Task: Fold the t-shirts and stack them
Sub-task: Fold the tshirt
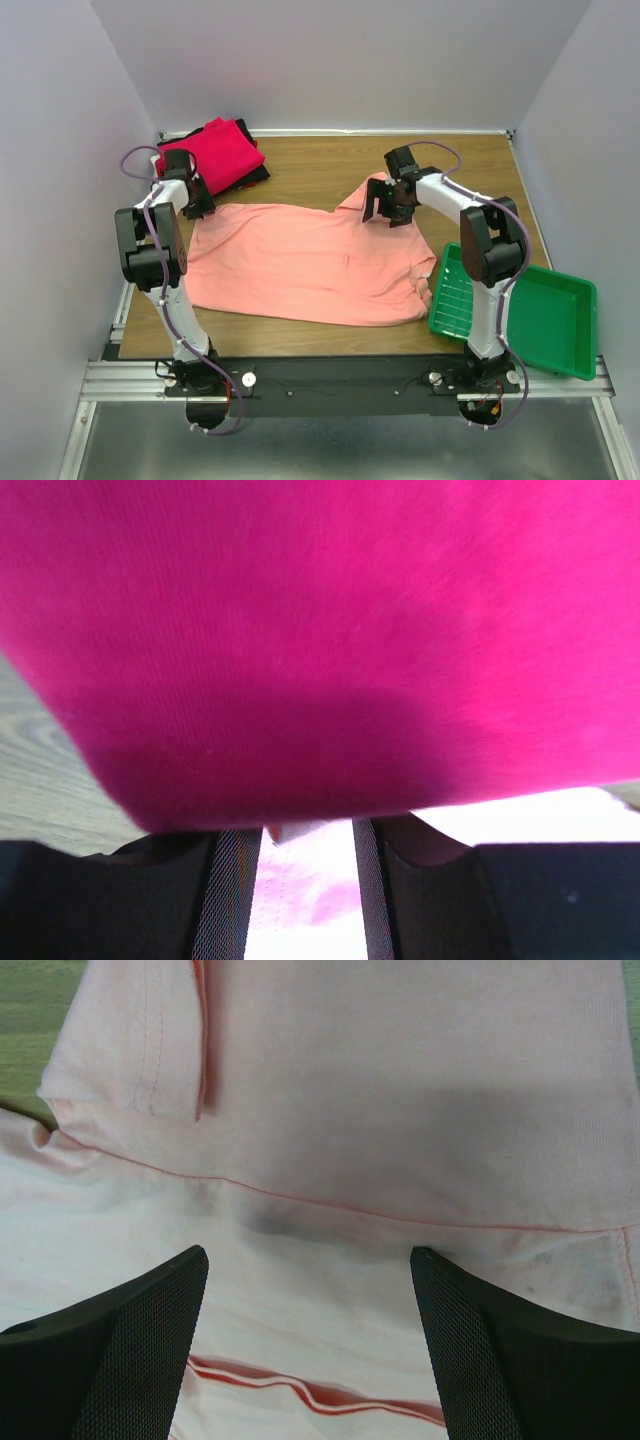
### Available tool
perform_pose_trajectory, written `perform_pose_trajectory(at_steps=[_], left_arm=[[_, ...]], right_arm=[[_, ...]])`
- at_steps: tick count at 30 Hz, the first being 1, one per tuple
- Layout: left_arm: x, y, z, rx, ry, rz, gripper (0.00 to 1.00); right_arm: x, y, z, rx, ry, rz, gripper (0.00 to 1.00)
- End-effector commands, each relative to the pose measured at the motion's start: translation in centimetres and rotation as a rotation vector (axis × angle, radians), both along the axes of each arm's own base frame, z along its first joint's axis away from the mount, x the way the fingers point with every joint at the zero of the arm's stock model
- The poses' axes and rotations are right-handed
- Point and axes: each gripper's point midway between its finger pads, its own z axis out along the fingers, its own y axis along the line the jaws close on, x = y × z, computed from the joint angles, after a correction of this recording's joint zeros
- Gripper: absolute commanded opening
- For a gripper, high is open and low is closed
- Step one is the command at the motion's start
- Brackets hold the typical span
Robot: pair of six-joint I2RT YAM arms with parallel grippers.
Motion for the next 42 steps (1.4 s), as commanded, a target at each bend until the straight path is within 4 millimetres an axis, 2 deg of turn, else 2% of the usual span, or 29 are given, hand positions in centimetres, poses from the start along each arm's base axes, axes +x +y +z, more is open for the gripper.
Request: perform_pose_trajectory(at_steps=[1, 5, 8, 9, 11, 12, 13, 15, 17, 18, 19, 20, 21, 25, 26, 27, 29, 31, 38, 42], left_arm=[[-0.5, 0.3, -0.4, 0.018, 0.0, -0.008, 0.46], [-0.5, 0.5, -0.6, 0.028, -0.006, 0.001, 0.45], [-0.3, 0.7, -0.5, 0.039, -0.01, 0.004, 0.43], [-0.2, 0.8, -0.6, 0.04, -0.008, 0.003, 0.38], [0.1, 0.8, -0.4, 0.041, -0.011, 0.0, 0.31], [0.0, 0.8, -0.3, 0.04, -0.008, -0.001, 0.2], [0.1, 0.8, -0.2, 0.04, -0.01, -0.003, 0.16], [0.3, 0.8, 0.7, 0.042, -0.028, -0.005, 0.12], [0.5, 0.8, 1.5, 0.044, -0.045, -0.002, 0.11], [0.6, 0.8, 1.9, 0.043, -0.051, -0.003, 0.11], [0.8, 0.8, 2.6, 0.043, -0.067, -0.003, 0.05], [0.9, 0.6, 2.9, 0.033, -0.073, -0.009, 0.04], [1.1, 0.5, 3.5, 0.03, -0.087, -0.011, 0.0], [1.6, 0.0, 4.8, -0.005, -0.114, -0.019, 0.0], [1.7, -0.1, 5.1, -0.015, -0.122, -0.025, 0.0], [1.7, -0.2, 5.3, -0.022, -0.124, -0.026, 0.0], [1.9, -0.5, 5.7, -0.041, -0.135, -0.033, 0.0], [1.9, -0.4, 5.9, -0.05, -0.139, -0.032, 0.0], [1.4, -0.6, 5.6, -0.073, -0.124, -0.044, 0.0], [1.2, -0.6, 5.4, -0.07, -0.117, -0.046, 0.0]], right_arm=[[-1.4, -0.7, -2.2, -0.033, 0.049, -0.023, 0.89], [-2.1, -1.1, -1.9, -0.04, 0.046, -0.025, 0.89], [-1.4, -0.9, -0.1, -0.029, 0.002, -0.02, 0.89], [-1.1, -0.7, 0.5, -0.02, -0.013, -0.017, 0.89], [0.1, -0.4, 1.9, -0.007, -0.052, -0.023, 0.89], [0.5, -0.4, 2.4, -0.009, -0.067, -0.031, 0.89], [1.0, -0.5, 2.9, -0.012, -0.084, -0.041, 0.89], [2.6, -0.7, 4.5, -0.024, -0.141, -0.06, 0.89], [3.9, -1.3, 4.5, -0.036, -0.158, -0.073, 0.89], [5.1, -1.4, 5.5, -0.029, -0.187, -0.08, 0.89], [5.9, -2.0, 5.6, -0.028, -0.196, -0.092, 0.89], [6.6, -2.4, 4.8, -0.032, -0.188, -0.099, 0.88], [8.1, -2.8, 5.9, -0.022, -0.222, -0.112, 0.87], [11.6, -3.7, 5.8, -0.04, -0.268, -0.122, 0.8], [12.2, -3.8, 4.6, -0.047, -0.255, -0.123, 0.79], [12.7, -4.0, 4.3, -0.049, -0.258, -0.124, 0.78], [14.6, -4.3, 4.8, -0.045, -0.293, -0.13, 0.74], [16.0, -4.6, 4.1, -0.049, -0.304, -0.131, 0.7], [17.6, -4.5, 1.9, -0.063, -0.308, -0.112, 0.66], [18.1, -4.1, 1.4, -0.056, -0.318, -0.086, 0.63]])
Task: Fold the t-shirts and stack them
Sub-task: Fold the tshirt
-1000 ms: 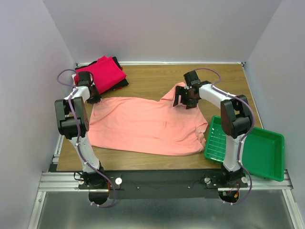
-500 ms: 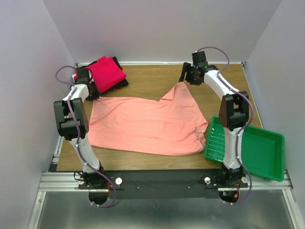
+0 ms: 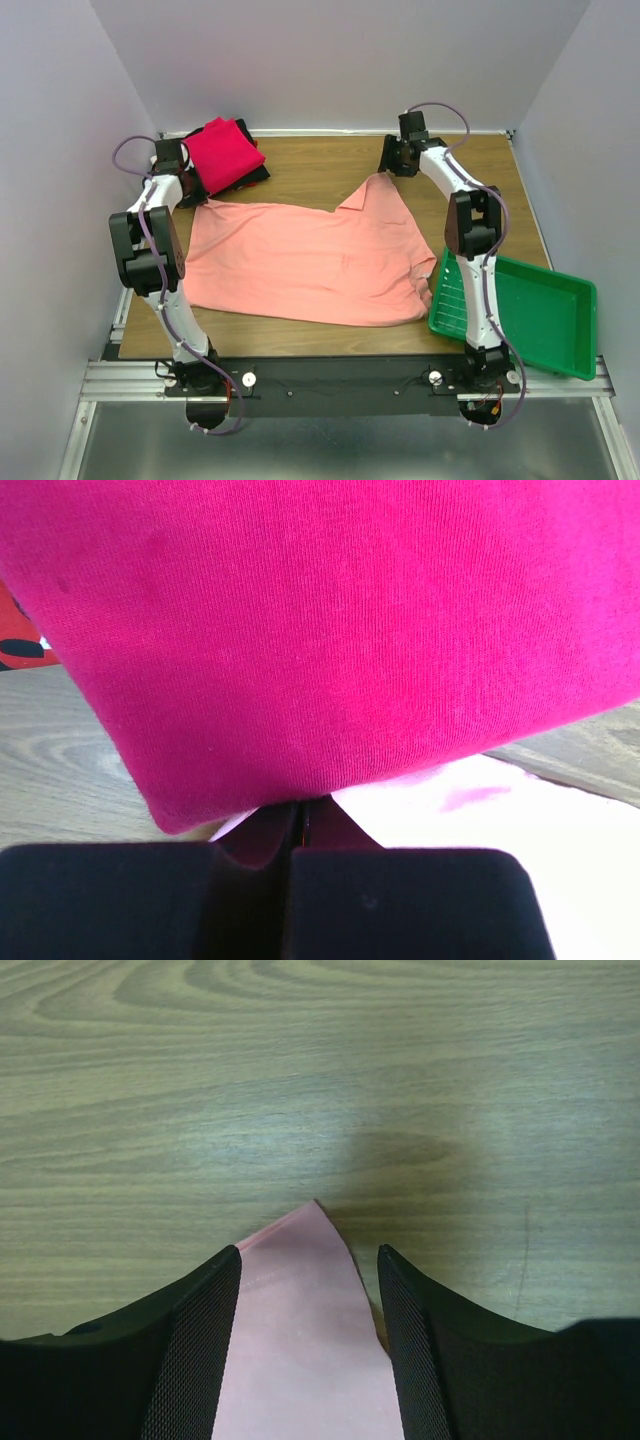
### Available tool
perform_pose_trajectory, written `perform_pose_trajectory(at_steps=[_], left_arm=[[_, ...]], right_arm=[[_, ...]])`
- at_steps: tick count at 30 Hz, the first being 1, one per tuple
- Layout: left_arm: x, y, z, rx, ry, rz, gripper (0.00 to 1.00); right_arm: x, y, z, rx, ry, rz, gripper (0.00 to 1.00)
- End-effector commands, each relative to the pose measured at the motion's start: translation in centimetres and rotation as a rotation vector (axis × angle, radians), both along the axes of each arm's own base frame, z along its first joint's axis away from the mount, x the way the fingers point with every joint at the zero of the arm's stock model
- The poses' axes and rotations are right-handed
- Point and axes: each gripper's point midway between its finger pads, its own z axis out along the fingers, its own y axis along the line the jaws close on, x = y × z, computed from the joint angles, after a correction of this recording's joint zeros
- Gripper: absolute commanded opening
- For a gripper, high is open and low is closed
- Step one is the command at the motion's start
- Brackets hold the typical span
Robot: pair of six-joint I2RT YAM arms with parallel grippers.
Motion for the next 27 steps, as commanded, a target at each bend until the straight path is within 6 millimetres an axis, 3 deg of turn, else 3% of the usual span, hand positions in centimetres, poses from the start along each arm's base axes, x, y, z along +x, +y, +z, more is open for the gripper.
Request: perform_pose_trajectory(at_steps=[1, 11, 17, 25, 27], left_arm=[[0.0, 0.0, 1.8, -0.016, -0.029, -0.008, 0.0], [0.2, -0.2, 1.4, -0.026, -0.021, -0.018, 0.0], [0.2, 0.0, 1.3, -0.02, -0.016, -0.021, 0.0], [-0.1, 0.0, 1.1, -0.016, -0.01, -0.023, 0.0], [-0.2, -0.1, 1.0, -0.017, -0.006, -0.028, 0.0]], right_arm=[[1.0, 0.1, -0.3, -0.022, -0.026, 0.024, 0.63], [0.1, 1.0, -2.9, 0.01, 0.028, 0.07, 0.54], [0.0, 1.9, -3.3, 0.011, 0.031, 0.095, 0.53], [-0.5, 3.2, -3.8, -0.003, 0.037, 0.125, 0.43], [-0.7, 3.2, -4.2, -0.015, 0.042, 0.125, 0.37]])
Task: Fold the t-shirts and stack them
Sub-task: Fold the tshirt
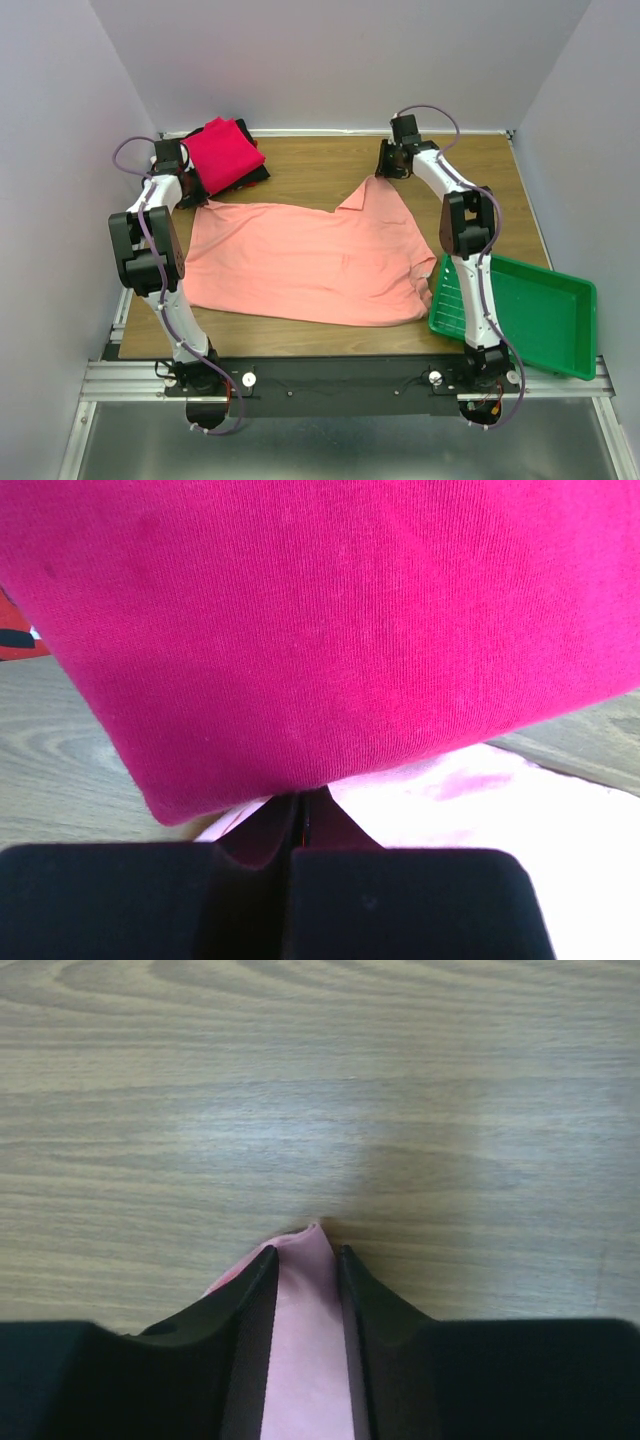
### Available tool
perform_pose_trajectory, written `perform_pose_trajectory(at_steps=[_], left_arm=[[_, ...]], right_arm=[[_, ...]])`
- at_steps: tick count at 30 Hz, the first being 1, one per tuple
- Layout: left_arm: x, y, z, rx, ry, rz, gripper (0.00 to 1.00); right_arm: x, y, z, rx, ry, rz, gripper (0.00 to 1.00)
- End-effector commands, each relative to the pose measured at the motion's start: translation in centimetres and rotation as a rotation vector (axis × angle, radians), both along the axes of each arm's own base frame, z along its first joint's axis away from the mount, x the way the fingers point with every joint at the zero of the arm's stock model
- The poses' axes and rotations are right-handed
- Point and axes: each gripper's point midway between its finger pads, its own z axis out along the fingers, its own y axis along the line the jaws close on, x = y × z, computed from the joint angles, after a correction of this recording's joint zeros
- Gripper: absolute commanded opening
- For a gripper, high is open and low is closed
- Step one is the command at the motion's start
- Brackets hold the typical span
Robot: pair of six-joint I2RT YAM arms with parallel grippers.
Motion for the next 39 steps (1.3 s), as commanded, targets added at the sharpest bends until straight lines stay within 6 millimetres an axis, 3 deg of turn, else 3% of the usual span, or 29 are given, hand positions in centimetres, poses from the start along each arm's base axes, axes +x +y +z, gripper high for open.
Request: perform_pose_trajectory(at_steps=[1, 2, 4, 12, 19, 26, 30, 32, 33, 34, 37, 38, 39], left_arm=[[0.2, 0.1, 1.1, -0.004, -0.022, -0.018, 0.0], [0.1, 0.2, 1.0, -0.003, -0.019, -0.017, 0.0], [0.1, 0.0, 0.9, -0.008, -0.017, -0.026, 0.0], [0.5, -1.4, 1.0, -0.067, -0.033, -0.1, 0.0], [2.4, -2.9, 1.9, -0.156, -0.074, -0.183, 0.0], [4.5, -4.3, 4.3, -0.254, -0.174, -0.251, 0.0], [4.3, -4.3, 4.3, -0.29, -0.183, -0.276, 0.0], [3.8, -4.2, 3.9, -0.297, -0.172, -0.285, 0.0], [3.6, -4.1, 3.8, -0.295, -0.169, -0.289, 0.0], [3.4, -4.0, 4.0, -0.282, -0.173, -0.297, 0.0], [2.7, -3.4, 3.5, -0.258, -0.157, -0.285, 0.0], [2.3, -3.0, 3.2, -0.253, -0.147, -0.274, 0.0], [2.2, -2.4, 3.0, -0.231, -0.138, -0.255, 0.0]], right_arm=[[-1.1, 1.1, -2.8, -0.023, 0.053, 0.034, 0.32], [-1.2, 0.9, -3.0, -0.027, 0.059, 0.024, 0.12], [-1.2, 0.5, -3.0, -0.041, 0.059, 0.002, 0.0], [0.5, -1.7, -1.1, -0.105, -0.005, -0.084, 0.0], [4.2, -5.7, 2.2, -0.057, -0.093, -0.174, 0.0], [6.2, -6.2, 5.2, -0.027, -0.173, -0.15, 0.0], [5.6, -5.4, 7.0, 0.015, -0.182, -0.131, 0.0], [4.5, -5.1, 6.6, 0.031, -0.149, -0.119, 0.0], [4.1, -5.0, 8.4, 0.039, -0.169, -0.113, 0.0], [3.1, -5.0, 7.3, 0.037, -0.13, -0.108, 0.0], [1.3, -4.7, 10.1, 0.059, -0.141, -0.092, 0.01], [0.0, -4.7, 8.9, 0.053, -0.1, -0.086, 0.0], [-0.8, -4.5, 10.8, 0.057, -0.122, -0.08, 0.0]])
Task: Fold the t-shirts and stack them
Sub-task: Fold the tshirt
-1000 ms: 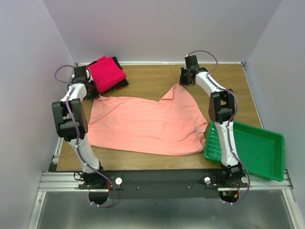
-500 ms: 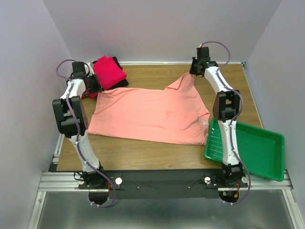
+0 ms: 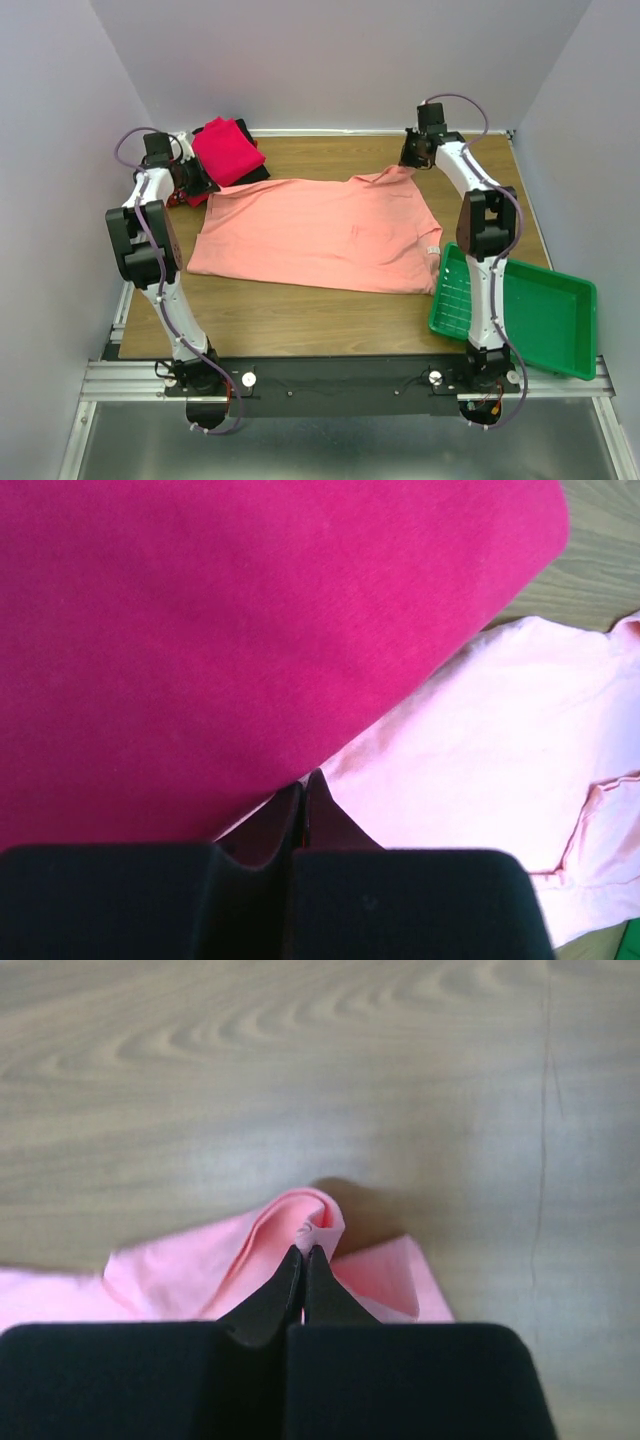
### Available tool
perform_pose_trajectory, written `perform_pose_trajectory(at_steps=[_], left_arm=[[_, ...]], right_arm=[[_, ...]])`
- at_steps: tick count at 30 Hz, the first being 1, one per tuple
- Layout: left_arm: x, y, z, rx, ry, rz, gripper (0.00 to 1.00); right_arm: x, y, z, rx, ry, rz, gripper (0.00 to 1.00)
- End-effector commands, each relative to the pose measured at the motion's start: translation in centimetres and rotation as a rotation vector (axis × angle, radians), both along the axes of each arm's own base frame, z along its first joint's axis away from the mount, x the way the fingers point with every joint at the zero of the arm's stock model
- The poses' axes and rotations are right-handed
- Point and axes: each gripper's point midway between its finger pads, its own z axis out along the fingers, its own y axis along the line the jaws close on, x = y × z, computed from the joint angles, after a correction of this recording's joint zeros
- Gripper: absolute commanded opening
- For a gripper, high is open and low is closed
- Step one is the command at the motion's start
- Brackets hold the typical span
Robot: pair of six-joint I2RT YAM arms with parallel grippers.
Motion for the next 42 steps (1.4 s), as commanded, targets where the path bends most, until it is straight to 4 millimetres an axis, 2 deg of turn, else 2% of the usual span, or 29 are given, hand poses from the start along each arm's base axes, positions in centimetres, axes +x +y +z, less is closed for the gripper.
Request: perform_pose_trajectory(at_steps=[1, 2, 5, 7, 8, 10, 12, 13, 14, 15, 16, 19, 20, 21, 30, 32, 36, 37, 42], left_arm=[[-1.0, 1.4, -0.1, 0.039, 0.006, 0.016, 0.0], [-1.0, 2.2, -0.4, 0.066, 0.017, 0.041, 0.0], [-1.3, 3.2, -0.5, 0.097, 0.033, 0.069, 0.0], [-1.4, 3.9, -0.3, 0.11, 0.03, 0.083, 0.0], [-1.3, 4.1, -0.2, 0.114, 0.028, 0.088, 0.0], [-1.4, 4.5, -0.1, 0.124, 0.027, 0.092, 0.0], [-1.3, 4.6, -0.2, 0.12, 0.026, 0.091, 0.0], [-1.3, 4.7, -0.2, 0.122, 0.027, 0.089, 0.0], [-1.3, 4.8, -0.2, 0.121, 0.029, 0.091, 0.0], [-1.3, 4.9, -0.2, 0.122, 0.03, 0.092, 0.0], [-1.3, 5.1, 0.0, 0.123, 0.027, 0.095, 0.0], [-1.5, 5.5, 0.4, 0.12, 0.024, 0.104, 0.0], [-1.7, 5.6, 0.8, 0.12, 0.018, 0.104, 0.0], [-1.7, 5.6, 1.3, 0.121, 0.011, 0.105, 0.0], [-3.1, 5.1, 2.2, 0.11, 0.008, 0.105, 0.0], [-3.3, 5.1, 2.8, 0.11, -0.004, 0.112, 0.0], [-4.6, 5.1, 2.3, 0.111, 0.028, 0.152, 0.0], [-4.8, 5.3, 2.7, 0.111, 0.022, 0.169, 0.0], [-6.4, 5.4, 2.1, 0.116, 0.058, 0.223, 0.0]], right_arm=[[-3.6, 1.5, 5.2, 0.042, -0.027, 0.05, 0.0], [-4.2, 1.5, 5.3, 0.042, -0.02, 0.053, 0.0], [-7.1, 2.0, 6.4, 0.043, -0.007, 0.065, 0.0], [-8.5, 2.2, 6.4, 0.041, 0.007, 0.069, 0.01], [-9.1, 1.9, 7.8, 0.038, -0.015, 0.057, 0.0], [-10.8, 1.7, 6.7, 0.03, 0.023, 0.053, 0.0], [-12.1, 1.5, 7.2, 0.042, 0.028, 0.042, 0.0], [-13.2, 1.4, 6.0, 0.039, 0.062, 0.04, 0.0], [-13.7, 1.4, 5.8, 0.045, 0.071, 0.036, 0.0], [-14.3, 1.6, 6.7, 0.061, 0.062, 0.036, 0.0], [-15.4, 1.5, 5.6, 0.062, 0.095, 0.033, 0.0], [-17.0, 1.7, 6.4, 0.085, 0.093, 0.024, 0.0], [-17.8, 1.7, 6.0, 0.09, 0.112, 0.02, 0.0], [-18.2, 1.6, 6.8, 0.096, 0.098, 0.018, 0.0], [-21.8, 1.7, 8.1, 0.105, 0.131, 0.012, 0.0], [-22.6, 1.7, 7.8, 0.103, 0.148, 0.011, 0.0], [-24.5, 1.6, 7.9, 0.109, 0.17, 0.005, 0.0], [-24.9, 1.7, 7.7, 0.108, 0.177, 0.007, 0.0], [-27.1, 1.7, 6.6, 0.109, 0.222, -0.006, 0.0]])
